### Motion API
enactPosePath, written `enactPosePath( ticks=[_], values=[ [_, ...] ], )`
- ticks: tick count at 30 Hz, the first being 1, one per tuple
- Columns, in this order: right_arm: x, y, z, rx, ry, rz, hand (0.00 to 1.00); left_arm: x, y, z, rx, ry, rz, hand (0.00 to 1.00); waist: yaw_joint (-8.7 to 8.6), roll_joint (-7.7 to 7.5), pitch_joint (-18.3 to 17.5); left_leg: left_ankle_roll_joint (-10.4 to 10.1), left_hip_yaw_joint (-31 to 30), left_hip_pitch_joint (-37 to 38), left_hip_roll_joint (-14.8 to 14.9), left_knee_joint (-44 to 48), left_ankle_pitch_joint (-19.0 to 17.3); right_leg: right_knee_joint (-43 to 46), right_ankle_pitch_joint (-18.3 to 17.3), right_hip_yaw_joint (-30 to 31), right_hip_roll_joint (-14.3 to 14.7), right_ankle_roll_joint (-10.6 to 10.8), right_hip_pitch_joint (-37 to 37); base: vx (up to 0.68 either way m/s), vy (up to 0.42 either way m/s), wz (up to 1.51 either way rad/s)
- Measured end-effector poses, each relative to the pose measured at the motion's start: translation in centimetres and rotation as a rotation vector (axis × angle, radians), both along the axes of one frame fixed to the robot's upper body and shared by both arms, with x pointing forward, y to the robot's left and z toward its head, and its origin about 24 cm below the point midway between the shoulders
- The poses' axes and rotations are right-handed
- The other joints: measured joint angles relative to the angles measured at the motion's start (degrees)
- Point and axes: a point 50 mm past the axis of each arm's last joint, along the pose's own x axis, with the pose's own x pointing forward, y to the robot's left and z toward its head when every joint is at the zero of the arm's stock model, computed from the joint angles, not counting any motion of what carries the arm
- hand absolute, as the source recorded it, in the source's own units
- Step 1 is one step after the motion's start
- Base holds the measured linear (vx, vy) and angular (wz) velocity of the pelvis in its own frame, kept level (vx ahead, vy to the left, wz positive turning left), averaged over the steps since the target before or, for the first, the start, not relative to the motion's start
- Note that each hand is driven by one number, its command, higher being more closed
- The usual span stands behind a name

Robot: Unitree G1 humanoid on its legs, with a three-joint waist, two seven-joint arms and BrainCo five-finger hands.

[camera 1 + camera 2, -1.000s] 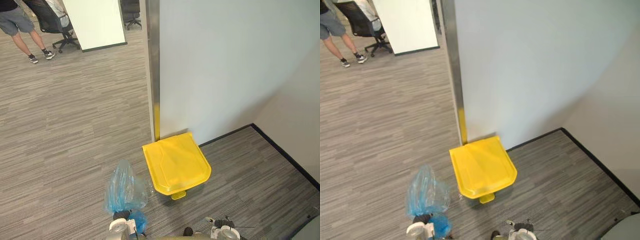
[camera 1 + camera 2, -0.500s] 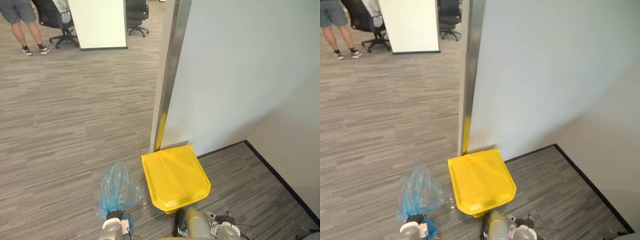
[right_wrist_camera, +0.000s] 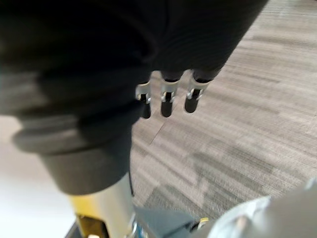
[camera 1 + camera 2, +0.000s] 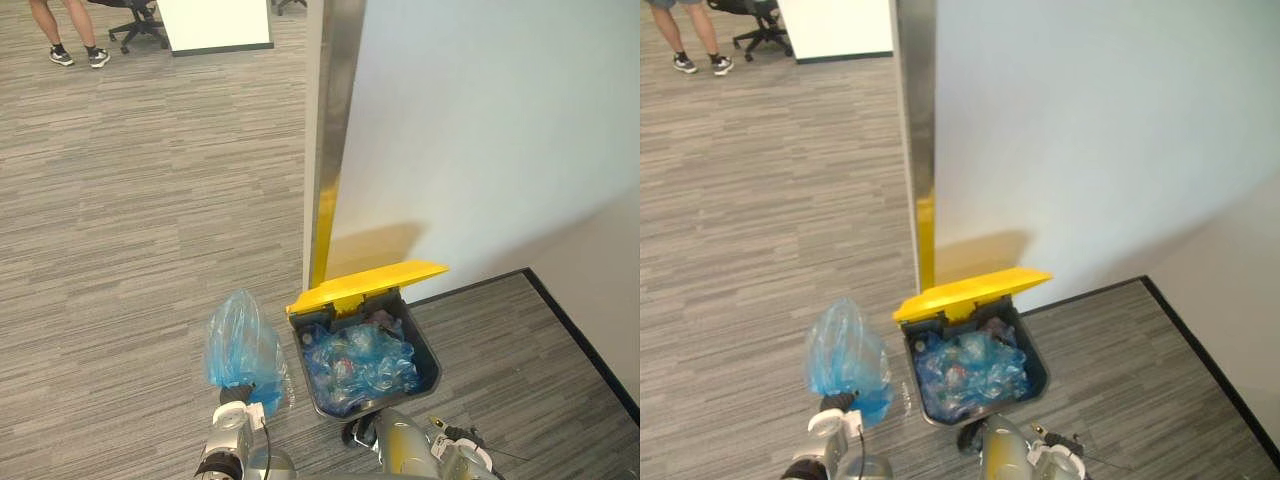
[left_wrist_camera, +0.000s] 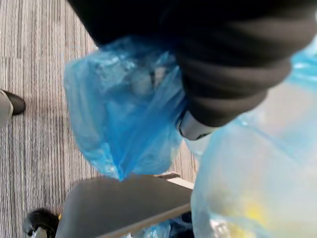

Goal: Gather rubbish on tea table into small bin, then transfer packed bag to large trash can.

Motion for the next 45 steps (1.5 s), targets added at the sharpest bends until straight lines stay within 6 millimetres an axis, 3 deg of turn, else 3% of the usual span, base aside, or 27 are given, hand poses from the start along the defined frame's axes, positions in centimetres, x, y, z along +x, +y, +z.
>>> enactPosePath(
  ticks=[1, 2, 3, 7, 9, 10, 12, 14, 16, 17, 18, 19, 20, 21, 22, 23, 24, 25, 28, 30, 31, 37, 40, 41, 42, 43, 45],
  values=[
    [0.4, 0.5, 0.0, 0.01, -0.01, 0.027, 0.0, -0.3, 0.0, -0.1, -0.001, 0.005, 0.004, 1.0, 0.71, -0.61, -0.12, -1.37, -0.01, -0.02, 0.01, 0.16, -0.47, 0.76, 0.29, 1.1, 0.35, -0.45, -0.52, -0.22, -0.067, 0.04],
    [0.7, 0.9, 0.0, 0.011, -0.015, 0.062, 0.0, -1.2, 0.2, -0.5, 0.002, 0.027, 0.012, 1.0, 0.67, -0.41, -0.33, -1.53, -0.46, -0.04, 0.45, 0.07, -0.57, 0.89, 1.18, 2.28, 0.85, -2.1, -0.63, -0.21, -0.122, -0.02],
    [1.1, 1.4, 0.1, 0.012, -0.021, 0.11, 0.0, -1.9, 0.7, -0.7, 0.009, 0.043, 0.021, 1.0, 0.72, -1.38, -0.96, -1.64, -1.42, -0.02, 0.16, -0.04, -0.61, 0.78, 1.21, 4.01, 1.72, -4.04, -0.92, -0.14, -0.122, 0.07],
    [4.8, 3.5, 1.6, -0.008, -0.137, 0.283, 0.0, -1.9, 0.9, -0.6, 0.021, 0.039, 0.003, 1.0, 2.09, -1.78, -1.83, -1.21, -4.45, -2.26, 0.19, -2.17, -0.37, 0.0, 1.08, 4.97, 3.48, -4.01, -3.81, -0.08, -0.143, 0.05],
    [6.7, 4.5, 2.7, -0.028, -0.206, 0.371, 0.0, -1.3, 0.6, -0.2, 0.035, 0.018, -0.033, 1.0, 2.14, -1.65, -2.14, 1.16, -6.32, -3.14, 0.15, -4.15, 1.25, -2.12, 1.07, 4.19, 4.36, -3.97, -3.91, -0.04, -0.18, 0.41],
    [8.5, 5.4, 4.0, -0.052, -0.286, 0.434, 0.0, -0.7, 0.1, 0.2, 0.039, -0.011, -0.061, 1.0, 2.23, -1.08, -1.96, 1.84, -7.35, -6.53, -0.32, -0.81, 2.59, -3.14, 1.19, 3.13, 4.23, -3.91, -4.35, -0.08, -0.141, 0.38],
    [10.9, 6.0, 6.1, -0.098, -0.393, 0.504, 0.0, 0.1, -0.5, 0.9, 0.044, -0.063, -0.086, 1.0, 2.75, -0.66, -1.98, 0.81, -6.89, -12.38, -1.85, 5.96, 4.06, -3.19, 1.52, 1.54, 3.92, -4.1, -4.6, -0.14, -0.105, 0.42],
    [12.7, 6.8, 8.0, -0.13, -0.489, 0.54, 0.0, 1.1, -0.4, 1.8, 0.05, -0.123, -0.078, 1.0, 3.48, -0.94, -2.01, 0.77, -7.37, -14.26, -1.38, 6.07, 4.28, -2.91, 1.46, 0.42, 3.72, -4.22, -5.74, -0.12, -0.103, 0.48],
    [14.9, 7.2, 10.2, -0.166, -0.581, 0.56, 0.0, 2.0, -0.6, 2.6, 0.067, -0.164, -0.082, 1.0, 3.44, -1.29, -1.5, 0.74, -7.71, -16.89, -1.22, 5.66, 3.98, -3.67, 1.46, -0.2, 3.45, -4.21, -7.33, -0.18, -0.119, 0.51],
    [16.6, 7.6, 12.0, -0.193, -0.647, 0.582, 0.0, 2.6, -0.7, 3.2, 0.063, -0.196, -0.073, 1.0, 3.43, -1.49, -0.59, 0.24, -7.57, -20.31, -2.25, 10.48, 3.49, -4.45, 2.11, -0.76, 2.92, -4.23, -8.17, -0.28, -0.067, 0.22],
    [17.6, 7.3, 13.3, -0.226, -0.687, 0.593, 0.0, 2.7, -1.2, 3.3, 0.046, -0.206, -0.063, 1.0, 3.68, -0.86, -0.32, 1.83, -6.61, -23.23, -3.52, 14.67, 2.08, -4.53, 2.99, -1.74, 3.12, -3.58, -8.67, -0.27, -0.016, 0.12],
    [17.9, 7.3, 13.6, -0.231, -0.7, 0.594, 0.0, 2.8, -1.3, 3.4, 0.044, -0.21, -0.067, 1.0, 4.04, -0.76, -0.13, 1.72, -7.07, -23.34, -3.66, 14.87, 0.96, -4.41, 3.04, -1.64, 3.53, -2.77, -8.83, -0.28, -0.018, -0.04],
    [18.5, 7.6, 14.7, -0.242, -0.74, 0.602, 0.0, 3.2, -1.1, 3.7, 0.055, -0.228, -0.072, 1.0, 6.13, -1.46, 1.03, 0.26, -6.29, -24.08, -2.67, 15.05, 0.9, 6.43, 4.62, 4.47, 4.06, -9.14, -12.97, -0.21, -0.122, 0.59],
    [19.1, 7.5, 15.3, -0.255, -0.756, 0.598, 0.0, 3.6, -0.9, 4.1, 0.058, -0.25, -0.07, 1.0, 5.16, -4.2, 1.31, -1.17, -8.93, -25.11, -5.4, 14.53, 1.96, 6.1, 1.69, 9.81, 3.37, -8.17, -11.55, -0.15, -0.127, 0.75],
    [19.5, 7.3, 15.8, -0.265, -0.769, 0.595, 0.0, 3.8, -1.0, 4.3, 0.058, -0.259, -0.07, 1.0, 5.22, -4.14, 1.46, -2.19, -9.88, -25.32, -5.37, 15.01, 2.46, 5.68, 1.81, 9.01, 3.58, -8.57, -11.65, -0.11, -0.146, 1.02],
    [20.6, 6.6, 17.4, -0.301, -0.812, 0.58, 0.0, 4.0, -1.8, 4.7, 0.049, -0.289, -0.087, 1.0, 5.36, -3.06, 1.9, -2.36, -10.01, -28.63, -6.11, 19.92, 2.6, 2.81, 3.34, 6.16, 3.18, -7.74, -11.71, -0.12, -0.05, 0.43],
    [21.2, 6.4, 18.5, -0.324, -0.843, 0.578, 0.0, 4.1, -2.2, 4.9, 0.039, -0.299, -0.091, 1.0, 5.56, -1.93, 2.08, -1.57, -8.78, -29.63, -7.15, 22.39, 2.49, 0.7, 5.22, 4.38, 3.25, -7.76, -11.74, -0.23, -0.045, 0.48],
    [21.9, 6.2, 19.9, -0.335, -0.89, 0.553, 0.0, 4.6, -2.6, 5.2, 0.026, -0.32, -0.096, 1.0, 5.6, -1.26, 2.82, 1.07, -7.55, -29.73, -7.97, 21.41, -0.12, 0.06, 6.32, 2.85, 3.23, -7.42, -12.25, -0.22, -0.011, 0.28],
    [22.5, 6.0, 20.9, -0.321, -0.918, 0.511, 0.0, 5.1, -2.6, 5.7, 0.032, -0.34, -0.116, 1.0, 5.92, -2.38, 3.65, 1.99, -7.85, -30.3, -8.11, 19.75, 0.65, -2.75, 7.74, 2.82, 3.01, -7.16, -11.88, -0.14, -0.055, 0.3],
    [23.1, 6.3, 21.9, -0.324, -0.947, 0.512, 0.0, 4.8, -2.5, 5.7, 0.029, -0.342, -0.106, 1.0, 6.12, -2.24, 3.81, 1.57, -8.19, -30.26, -8.17, 19.37, 0.99, -4.25, 9.23, 2.87, 3.34, -7.54, -11.38, -0.14, -0.066, 0.12],
    [23.9, 6.7, 23.4, -0.326, -0.988, 0.519, 0.0, 5.0, -2.3, 6.2, 0.031, -0.371, -0.107, 1.0, 6.24, -2.22, 3.88, 1.45, -8.95, -31.21, -8.04, 19.35, 1.06, -5.88, 9.78, 2.6, 4.09, -7.76, -11.6, -0.13, -0.061, -0.04],
    [25.4, 7.4, 25.0, -0.299, -1.015, 0.516, 0.0, 6.0, -3.6, 8.2, 0.008, -0.473, -0.157, 1.0, 6.42, -2.35, 4.61, 0.84, -10.09, -31.91, -7.37, 18.65, 1.52, -8.72, 10.01, 2.42, 6.05, -7.45, -11.53, -0.1, -0.07, -0.1],
    [25.8, 7.5, 25.6, -0.298, -1.021, 0.512, 0.0, 7.3, -4.7, 10.8, -0.014, -0.604, -0.204, 1.0, 6.43, -3.19, 5.62, 0.7, -10.7, -31.93, -7.17, 17.74, 1.63, -10.06, 9.97, 1.96, 6.56, -7.4, -11.39, -0.12, -0.119, -0.05],
    [26.1, 7.4, 26.2, -0.299, -1.033, 0.503, 0.0, 8.1, -5.6, 12.8, -0.021, -0.69, -0.252, 1.0, 6.85, -3.2, 6.69, 0.19, -11.5, -31.73, -6.3, 16.02, 2.25, -10.07, 9.13, 1.22, 7.16, -6.38, -11.41, -0.08, -0.136, 0.0],
    [26.2, 7.5, 26.5, -0.302, -1.04, 0.503, 0.0, 8.4, -6.0, 13.5, -0.026, -0.723, -0.266, 1.0, 6.95, -3.05, 7.3, -0.26, -11.3, -31.65, -5.64, 15.82, 2.6, -6.91, 9.16, 2.16, 7.2, -8.48, -12.4, -0.06, -0.157, 0.38],
    [26.3, 7.3, 26.6, -0.31, -1.04, 0.503, 0.0, 8.7, -6.8, 15.1, -0.051, -0.797, -0.295, 1.0, 5.93, -3.7, 8.46, -1.7, -11.35, -31.15, -6.06, 16.34, 3.72, -1.75, 10.8, 6.67, 5.98, -11.54, -12.08, 0.0, -0.082, 0.31],
    [26.7, 7.6, 27.1, -0.31, -1.043, 0.517, 0.0, 8.6, -7.7, 17.1, -0.084, -0.899, -0.317, 1.0, 6.79, -3.57, 8.62, -2.28, -12.23, -31.56, -5.79, 18.01, 4.02, -3.41, 10.42, 4.75, 7.09, -11.51, -11.96, 0.02, -0.091, -0.03]
  ],
)
